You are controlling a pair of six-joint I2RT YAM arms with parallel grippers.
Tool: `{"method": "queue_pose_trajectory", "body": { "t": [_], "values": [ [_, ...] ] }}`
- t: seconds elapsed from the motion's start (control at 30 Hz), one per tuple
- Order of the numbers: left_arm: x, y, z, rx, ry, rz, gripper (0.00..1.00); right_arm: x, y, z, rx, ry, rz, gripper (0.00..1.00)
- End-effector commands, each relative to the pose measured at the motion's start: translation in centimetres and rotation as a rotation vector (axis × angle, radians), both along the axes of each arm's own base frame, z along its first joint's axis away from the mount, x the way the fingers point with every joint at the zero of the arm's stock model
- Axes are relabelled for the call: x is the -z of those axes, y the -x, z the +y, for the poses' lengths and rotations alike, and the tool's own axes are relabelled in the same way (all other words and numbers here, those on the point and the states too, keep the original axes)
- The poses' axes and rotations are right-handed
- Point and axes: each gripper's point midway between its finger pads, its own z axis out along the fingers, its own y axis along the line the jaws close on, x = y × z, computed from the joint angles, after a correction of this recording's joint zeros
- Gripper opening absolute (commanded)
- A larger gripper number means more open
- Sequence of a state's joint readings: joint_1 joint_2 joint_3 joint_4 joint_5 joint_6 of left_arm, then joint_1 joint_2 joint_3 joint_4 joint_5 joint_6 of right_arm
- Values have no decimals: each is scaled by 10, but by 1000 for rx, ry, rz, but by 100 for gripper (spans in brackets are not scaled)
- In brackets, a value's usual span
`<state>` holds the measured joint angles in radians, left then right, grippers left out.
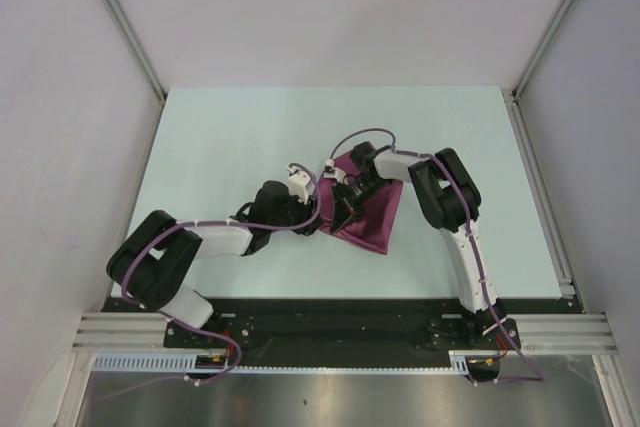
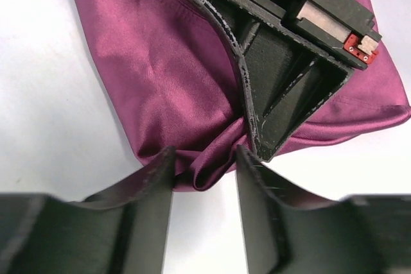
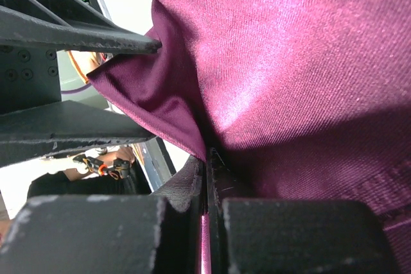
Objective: Fold the napkin, place the utensils inside, and roll it up
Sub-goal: Roll the napkin at the center of the board.
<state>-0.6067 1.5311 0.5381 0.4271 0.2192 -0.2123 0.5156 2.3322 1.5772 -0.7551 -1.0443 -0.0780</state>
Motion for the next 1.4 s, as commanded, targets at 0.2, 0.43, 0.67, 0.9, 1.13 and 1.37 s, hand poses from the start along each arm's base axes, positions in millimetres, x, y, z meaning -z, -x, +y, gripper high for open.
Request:
{"method": "queue_pose_trajectory", "body": {
  "t": [0.2, 0.43, 0.67, 0.9, 1.13, 1.37],
  "values": [
    [5, -7, 2, -52, -18, 3, 0, 12, -10, -8, 5, 64, -55, 4],
    [13, -9, 5, -64, -51, 78, 0, -33, -27, -19, 85, 61, -213, 56],
    [18, -10, 7, -49, -38, 171, 0, -55, -26, -53, 185, 162, -477, 66],
    [20, -9, 7, -26, -33, 202, 0, -56, -18, -66, 238, 350, -888, 69],
    [19, -10, 5, -20, -26, 218, 0, -51, -12, -62, 175, 468, -1090, 70],
    [18, -11, 5, -30, -17, 233, 0, -33, 1, -61, 84, 543, -1103, 66]
  ]
}}
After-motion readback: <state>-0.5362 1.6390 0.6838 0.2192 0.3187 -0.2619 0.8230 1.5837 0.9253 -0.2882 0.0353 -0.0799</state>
